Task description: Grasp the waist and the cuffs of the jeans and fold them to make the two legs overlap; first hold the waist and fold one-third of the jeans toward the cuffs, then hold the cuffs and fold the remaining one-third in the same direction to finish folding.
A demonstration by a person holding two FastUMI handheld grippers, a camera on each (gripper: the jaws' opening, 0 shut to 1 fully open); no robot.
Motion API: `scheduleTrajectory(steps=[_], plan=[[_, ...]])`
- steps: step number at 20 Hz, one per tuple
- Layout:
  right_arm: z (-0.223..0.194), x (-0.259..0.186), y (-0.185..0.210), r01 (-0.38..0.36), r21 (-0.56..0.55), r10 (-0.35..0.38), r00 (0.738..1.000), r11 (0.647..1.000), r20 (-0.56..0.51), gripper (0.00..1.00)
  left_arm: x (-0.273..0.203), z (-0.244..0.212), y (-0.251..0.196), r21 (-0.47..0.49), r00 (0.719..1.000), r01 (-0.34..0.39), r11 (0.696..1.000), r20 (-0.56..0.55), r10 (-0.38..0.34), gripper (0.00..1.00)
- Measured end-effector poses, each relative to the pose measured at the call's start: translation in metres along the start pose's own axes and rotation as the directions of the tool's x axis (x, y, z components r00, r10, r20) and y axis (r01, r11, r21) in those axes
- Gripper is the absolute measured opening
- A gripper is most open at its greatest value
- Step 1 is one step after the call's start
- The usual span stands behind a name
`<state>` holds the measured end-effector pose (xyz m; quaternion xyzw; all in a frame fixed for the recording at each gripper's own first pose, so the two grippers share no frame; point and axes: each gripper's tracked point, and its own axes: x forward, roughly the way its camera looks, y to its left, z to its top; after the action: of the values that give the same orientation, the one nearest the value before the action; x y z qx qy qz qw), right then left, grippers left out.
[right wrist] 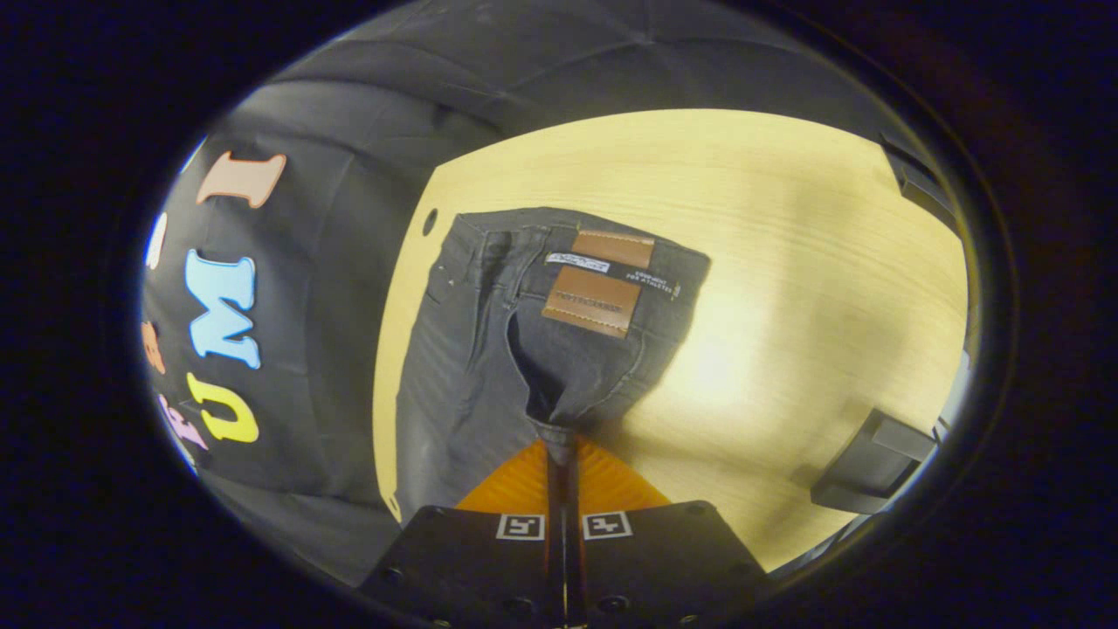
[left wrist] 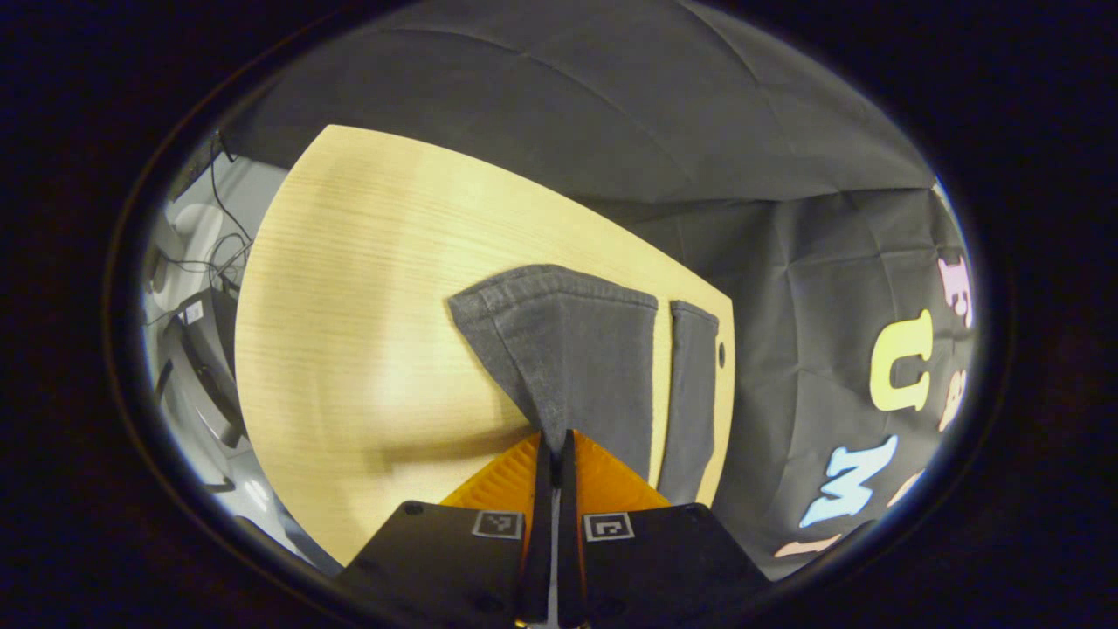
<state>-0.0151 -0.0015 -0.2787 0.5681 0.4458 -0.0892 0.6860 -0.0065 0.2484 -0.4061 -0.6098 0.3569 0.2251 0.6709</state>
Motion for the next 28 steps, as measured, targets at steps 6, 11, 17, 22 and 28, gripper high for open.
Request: scheduleTrajectory(steps=[6, 11, 17, 22, 28], plan=[[0.004, -0.032, 0.048, -0.131, -0.085, 0.118, 0.982, 0.988, -0.149, 0.0, -0.025, -0.017, -0.055, -0.003, 0.996, 0.049, 0.999, -0.075, -0.049, 0.11], [0.029, -0.052, 0.099, -0.222, -0.077, 0.189, 0.933, 0.972, -0.305, 0.0, -0.041, -0.036, -0.098, -0.068, 0.991, 0.014, 0.998, -0.132, -0.023, 0.11], [0.063, -0.046, 0.181, -0.293, -0.032, 0.255, 0.877, 0.956, -0.408, 0.0, -0.022, -0.034, -0.159, -0.254, 0.982, 0.009, 0.967, -0.179, -0.056, 0.11], [0.081, -0.001, 0.23, -0.25, 0.017, 0.231, 0.863, 0.968, -0.449, 0.0, 0.033, -0.015, -0.23, -0.23, 0.982, 0.029, 0.973, -0.175, -0.071, 0.11], [0.104, 0.096, 0.244, -0.164, 0.136, 0.207, 0.885, 0.977, -0.417, 0.01, 0.15, -0.023, -0.283, -0.085, 0.968, 0.051, 0.995, -0.242, -0.07, 0.11]])
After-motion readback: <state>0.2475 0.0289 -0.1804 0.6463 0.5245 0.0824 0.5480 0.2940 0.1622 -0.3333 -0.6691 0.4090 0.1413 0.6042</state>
